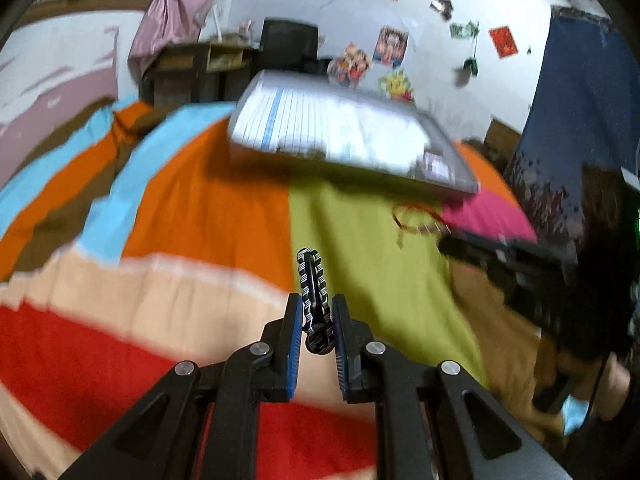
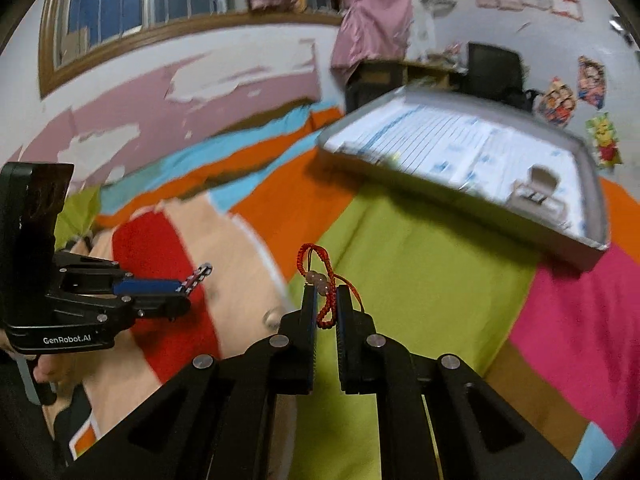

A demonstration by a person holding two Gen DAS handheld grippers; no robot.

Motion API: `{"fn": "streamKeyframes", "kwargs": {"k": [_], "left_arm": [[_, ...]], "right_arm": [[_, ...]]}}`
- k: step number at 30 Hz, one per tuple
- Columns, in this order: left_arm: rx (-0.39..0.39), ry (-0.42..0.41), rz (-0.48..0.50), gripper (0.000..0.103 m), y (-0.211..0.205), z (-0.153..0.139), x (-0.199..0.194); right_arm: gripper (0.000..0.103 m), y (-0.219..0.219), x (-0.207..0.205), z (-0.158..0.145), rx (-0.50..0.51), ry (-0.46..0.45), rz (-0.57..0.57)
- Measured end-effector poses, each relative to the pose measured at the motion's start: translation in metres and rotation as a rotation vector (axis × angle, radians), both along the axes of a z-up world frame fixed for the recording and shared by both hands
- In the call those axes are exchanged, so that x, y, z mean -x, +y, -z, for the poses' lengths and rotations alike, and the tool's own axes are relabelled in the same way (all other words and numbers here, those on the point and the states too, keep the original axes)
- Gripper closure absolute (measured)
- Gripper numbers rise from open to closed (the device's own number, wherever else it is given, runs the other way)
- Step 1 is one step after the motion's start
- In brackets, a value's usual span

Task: Organize jewelry
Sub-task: 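Carry both bracelets into the metal tray and open both tools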

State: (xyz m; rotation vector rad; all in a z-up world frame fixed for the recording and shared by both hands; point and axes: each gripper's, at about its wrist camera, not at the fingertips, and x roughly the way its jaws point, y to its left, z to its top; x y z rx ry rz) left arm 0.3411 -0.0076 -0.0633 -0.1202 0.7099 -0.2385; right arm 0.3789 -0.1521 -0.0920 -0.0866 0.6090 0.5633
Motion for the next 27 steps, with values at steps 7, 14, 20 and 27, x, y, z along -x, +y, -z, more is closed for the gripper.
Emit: {"fn": "streamKeyframes", "kwargs": {"k": [7,14,20,27], "left_arm": [[0.013,-0.087,0.018,0.089,-0.046,-0.041,-0.082],[0.062,-0.039,0.029,0.089,-0.096,-0.035,-0.153],[0.073,0.039,0.014,0.089,-0.116,-0.011,-0.185],[0.087,0.091,0.011,0.088,-0.123,0.006,-0.193]], "right_arm": [[0.095,-0.048,-0.019,-0.032,-0.117,-0.130,0.189],[0.095,-0.110,-0.062,-0.044,-0.160,-0.177,0.421],[0.095,-0.142,-0.102,-0.028,-0.155,-0.115,0.530],[0.095,-0.140,-0.122,-0.007,-0.130,-0.028,0.530]]}}
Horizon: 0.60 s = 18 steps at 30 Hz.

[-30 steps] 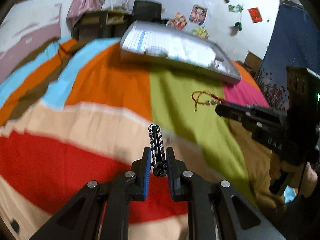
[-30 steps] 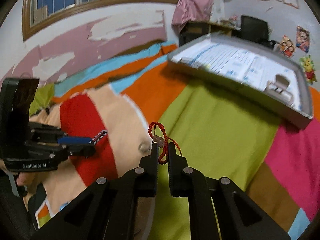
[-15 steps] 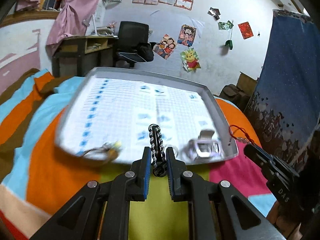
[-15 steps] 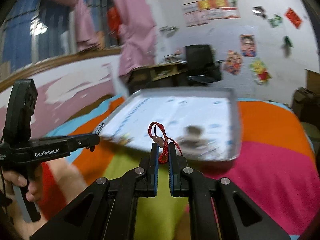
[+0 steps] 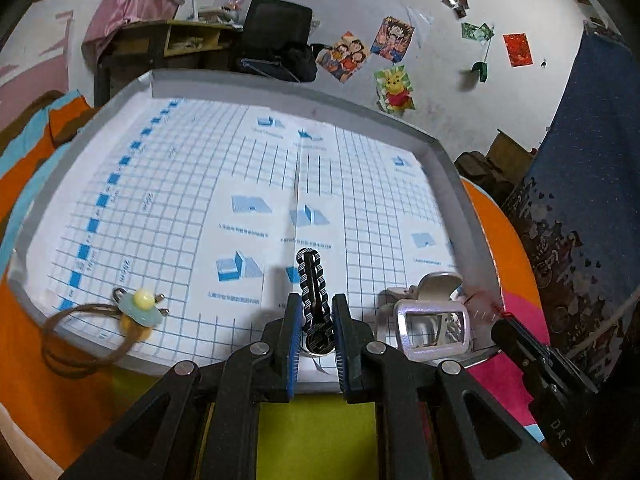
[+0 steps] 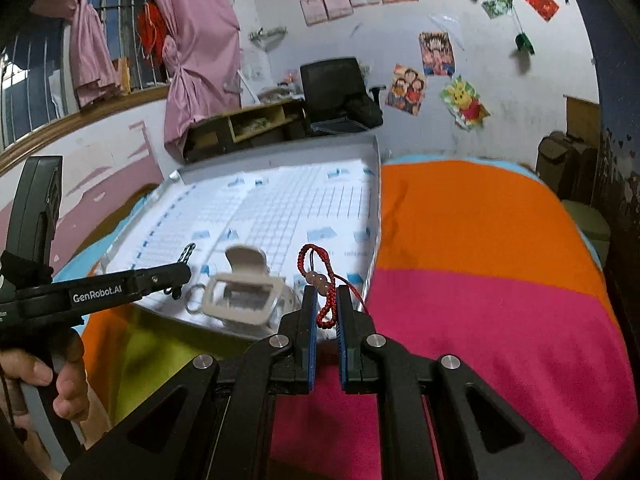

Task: Organize jewelry
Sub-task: 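Carry both bracelets into the metal tray and open both tools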

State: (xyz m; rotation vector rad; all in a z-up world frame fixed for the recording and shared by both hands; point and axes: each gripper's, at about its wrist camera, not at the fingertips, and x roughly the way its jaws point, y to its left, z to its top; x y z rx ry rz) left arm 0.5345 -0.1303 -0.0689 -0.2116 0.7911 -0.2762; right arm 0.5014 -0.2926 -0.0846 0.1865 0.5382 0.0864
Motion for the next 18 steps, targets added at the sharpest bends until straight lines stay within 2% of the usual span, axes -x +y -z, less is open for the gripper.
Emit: {"fn": "streamKeyframes", "kwargs": {"k": [3,5,6,7,9,11,12,14,18], "left_arm": [[-0.013,0.004,-0.008,0.087,-0.002,0.002,0.001],[-0.047,-0.007,-0.016,0.077,-0.004,0.000,0.005],[-0.056,-0.015,-0.025,0.066,-0.004,-0.002,0.008],[-0.056,-0.028,-0.036,0.051,-0.002,-0.005,0.011],[-0.040,-0.081,-0.079,0.034,0.005,-0.012,0.024],[-0.027,-0.111,-0.105,0.033,0.013,-0.019,0.031],[-0.025,-0.115,-0.110,0.033,0.016,-0.021,0.035],[-0.037,-0.130,-0.131,0.030,0.023,-0.028,0.044],[-0.045,-0.216,-0.172,0.012,0.031,-0.047,0.072]], "right_arm": [[0.094,0.001,0.001,0.003,-0.001,0.006,-0.005],[0.094,0.002,0.003,0.005,0.009,0.009,-0.007],[0.093,0.002,0.004,0.006,0.007,0.012,-0.008],[0.091,0.002,0.004,0.006,0.004,0.012,-0.011],[0.086,0.001,0.009,0.005,0.002,0.002,-0.014],[0.069,0.002,0.014,0.001,0.004,-0.026,-0.011],[0.064,0.000,0.017,-0.001,0.007,-0.036,-0.006],[0.061,-0.001,0.024,-0.007,0.011,-0.071,0.004],[0.060,-0.002,0.039,-0.025,0.019,-0.135,0.019]]}}
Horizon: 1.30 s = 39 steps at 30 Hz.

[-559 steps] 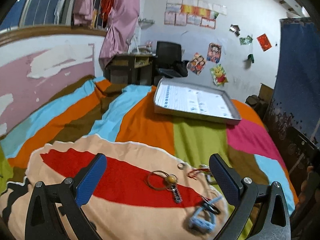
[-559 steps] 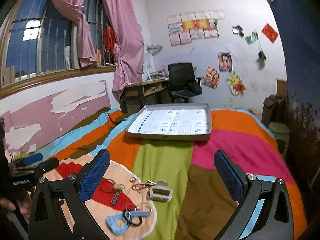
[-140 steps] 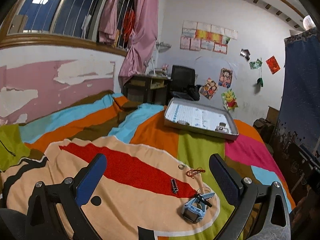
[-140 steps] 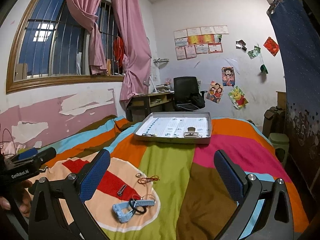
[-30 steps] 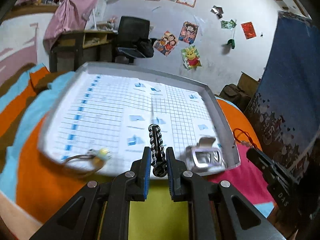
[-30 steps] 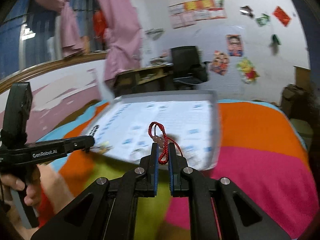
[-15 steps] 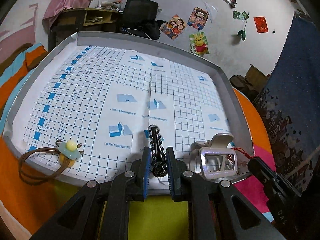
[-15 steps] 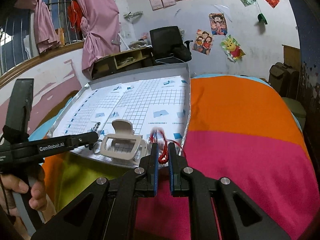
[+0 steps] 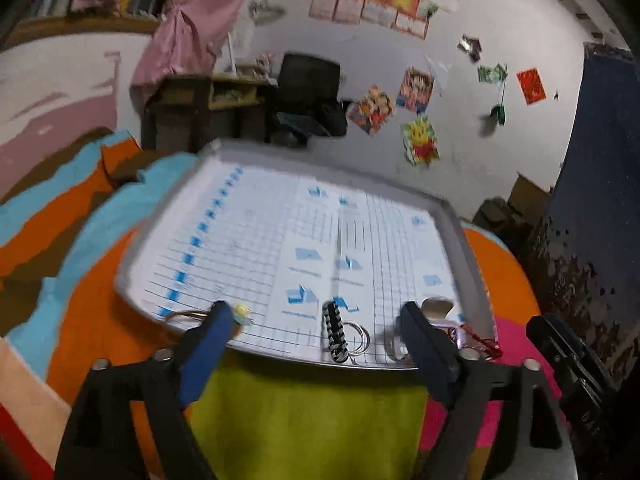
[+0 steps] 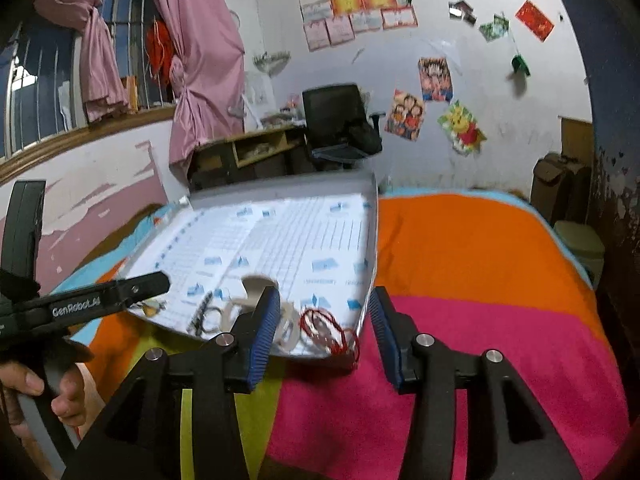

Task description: Organize jewelry

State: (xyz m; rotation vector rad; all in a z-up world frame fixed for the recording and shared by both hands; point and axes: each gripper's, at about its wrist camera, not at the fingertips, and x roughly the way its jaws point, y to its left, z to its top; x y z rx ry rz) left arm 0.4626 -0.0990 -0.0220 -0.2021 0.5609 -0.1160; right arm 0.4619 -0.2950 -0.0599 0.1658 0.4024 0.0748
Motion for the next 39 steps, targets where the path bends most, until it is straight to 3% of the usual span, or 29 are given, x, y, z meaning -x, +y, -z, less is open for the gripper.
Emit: {"fn": "streamKeyframes", "kwargs": {"k": [4,6,8,10,15,17,29,39], "left_arm": [[0.007,-0.096,-0.050,0.001,0.007,-0.023,0.032],[0.006,-0.131,-0.079,0.000,0.011,-0.033,0.050],[-0.002,-0.158,-0.103,0.000,0.015,-0.042,0.069],[-0.012,-0.181,-0.116,0.000,0.018,-0.048,0.087],[-0.028,-0.229,-0.144,0.000,0.030,-0.059,0.132],[-0.029,-0.260,-0.155,0.000,0.038,-0.060,0.157],[-0.103,-0.346,-0.174,0.000,0.057,-0.055,0.271],[-0.097,-0.306,-0.174,0.000,0.073,-0.043,0.334]], "right_arm": [[0.042,0.003,0.021,-0.019,0.008,-0.075,-0.004],[0.038,0.006,0.035,-0.028,0.013,-0.107,-0.009],[0.022,0.009,0.051,-0.037,0.020,-0.136,0.002],[0.015,0.011,0.070,-0.045,0.013,-0.170,0.005],[0.009,0.018,0.103,-0.068,0.020,-0.231,-0.003],[0.001,0.022,0.121,-0.075,0.022,-0.254,-0.007],[0.001,0.040,0.245,-0.084,0.007,-0.304,-0.053],[0.001,0.051,0.328,-0.070,-0.015,-0.311,-0.042]]}}
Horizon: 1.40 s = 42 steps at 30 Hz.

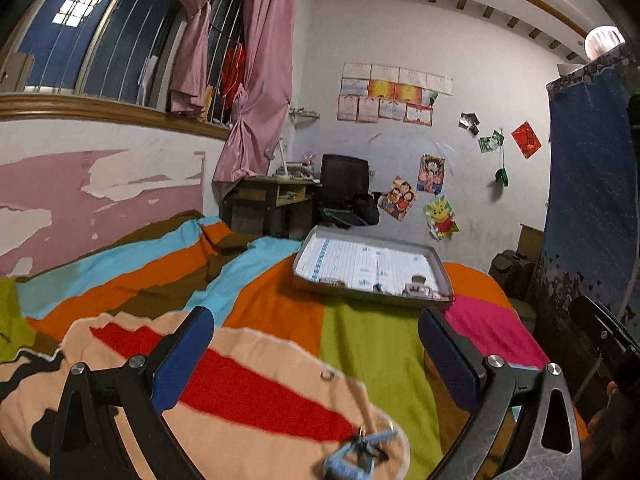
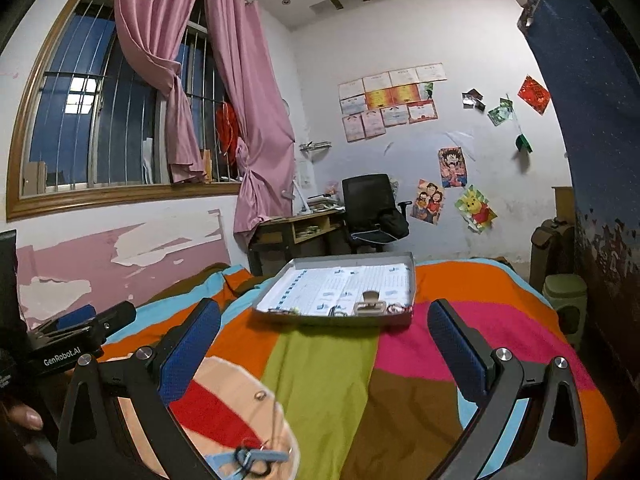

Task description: Organize jewelry

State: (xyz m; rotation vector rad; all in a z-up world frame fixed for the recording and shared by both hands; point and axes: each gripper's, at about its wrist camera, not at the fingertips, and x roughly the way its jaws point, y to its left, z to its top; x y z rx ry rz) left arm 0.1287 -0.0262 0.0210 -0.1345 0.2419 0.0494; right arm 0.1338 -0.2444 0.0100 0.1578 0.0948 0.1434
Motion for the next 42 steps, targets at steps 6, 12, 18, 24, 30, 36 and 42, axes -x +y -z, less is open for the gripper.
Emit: {"fn": "streamKeyframes", "kwargs": {"k": [6,12,18,24,30,36,42], "left_arm": [[0.035,0.060,-0.013,0.000,0.017,0.016,0.030],[0.052,0.091,-0.045,0.000,0.025,0.030,0.051],[0.011,0.056,-0.061,0.000,0.018,0.035,0.072],[-0.009,0.056,-0.045,0.000,0.012,0.035,0.076],[-0.017,0.079,-0.054,0.000,0.012,0.039,0.072],[-0.013,0.109,-0.077,0.000,0.014,0.042,0.066],[-0.004,0.130,-0.100,0.000,0.017,0.042,0.054]], "right_arm": [[0.001,-0.003,0.028,0.015,-0.042,0.049,0.012],[0.001,0.002,0.040,0.030,-0.019,0.109,0.000],[0.001,0.015,0.049,0.036,0.025,0.137,-0.011],[0.001,0.021,0.056,0.033,0.052,0.136,-0.012],[0.001,0.021,0.055,0.034,0.051,0.150,0.002],[0.001,0.022,0.047,0.036,0.044,0.181,0.009],[0.001,0.021,0.035,0.041,0.018,0.215,0.003]]}}
